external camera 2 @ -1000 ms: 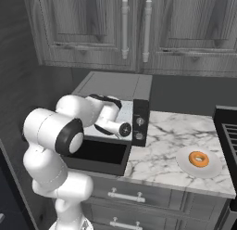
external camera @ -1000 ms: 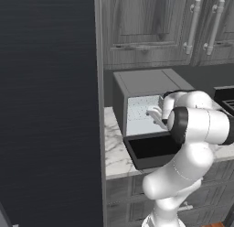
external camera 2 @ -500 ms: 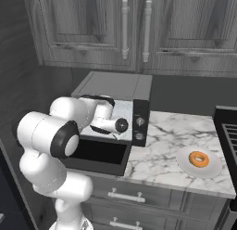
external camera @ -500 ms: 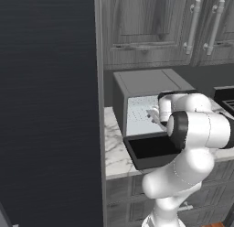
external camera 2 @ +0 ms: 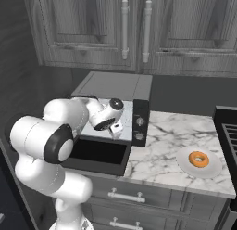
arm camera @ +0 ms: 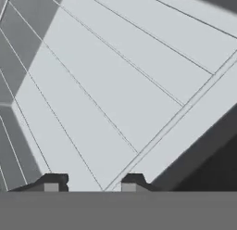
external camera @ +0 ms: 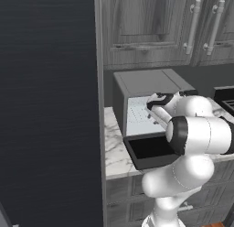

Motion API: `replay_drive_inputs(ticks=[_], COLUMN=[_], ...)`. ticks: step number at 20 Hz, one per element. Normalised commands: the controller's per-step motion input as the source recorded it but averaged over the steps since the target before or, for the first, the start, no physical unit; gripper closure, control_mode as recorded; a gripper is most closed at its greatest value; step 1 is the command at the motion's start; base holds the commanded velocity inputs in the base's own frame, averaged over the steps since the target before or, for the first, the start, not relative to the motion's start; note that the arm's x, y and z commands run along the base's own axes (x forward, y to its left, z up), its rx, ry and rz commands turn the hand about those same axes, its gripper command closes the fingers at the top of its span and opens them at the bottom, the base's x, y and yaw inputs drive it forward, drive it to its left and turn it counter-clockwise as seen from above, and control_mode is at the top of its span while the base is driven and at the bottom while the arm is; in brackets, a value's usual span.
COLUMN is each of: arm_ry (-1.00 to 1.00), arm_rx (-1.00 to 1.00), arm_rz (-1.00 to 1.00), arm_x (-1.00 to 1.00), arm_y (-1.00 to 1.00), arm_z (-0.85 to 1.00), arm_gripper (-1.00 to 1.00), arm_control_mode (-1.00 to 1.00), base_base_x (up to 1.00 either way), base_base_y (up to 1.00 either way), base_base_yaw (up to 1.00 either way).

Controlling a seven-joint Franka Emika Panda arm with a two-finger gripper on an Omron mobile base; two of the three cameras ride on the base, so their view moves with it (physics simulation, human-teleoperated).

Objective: Pick up the bagel from the plate, place it on the toaster oven rack, close the door, and set the timer.

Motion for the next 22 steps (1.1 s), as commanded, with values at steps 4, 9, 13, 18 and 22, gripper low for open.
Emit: replay_drive_inputs(ticks=[4,9,13,18,22], arm_ry=[0.39,0.31,0.23,0.21,0.13], arm_rx=[-0.05,-0.07,-0.08,-0.06,-0.04], arm_rz=[-0.1,-0.1,-0.1,-0.1,-0.1], arm_x=[-0.61,-0.86,-1.0,-1.0,-1.0], arm_y=[0.0,0.0,-0.05,-0.13,-0.24], arm_z=[-0.73,-0.89,-1.0,-1.0,-0.86], arm_gripper=[1.0,1.0,1.0,1.0,1.0], arm_control_mode=[-1.0,-1.0,-1.0,-1.0,-1.0], base_base_x=[0.0,0.0,0.0,0.0,0.0], base_base_y=[0.0,0.0,0.0,0.0,0.0], base_base_yaw=[0.0,0.0,0.0,0.0,0.0])
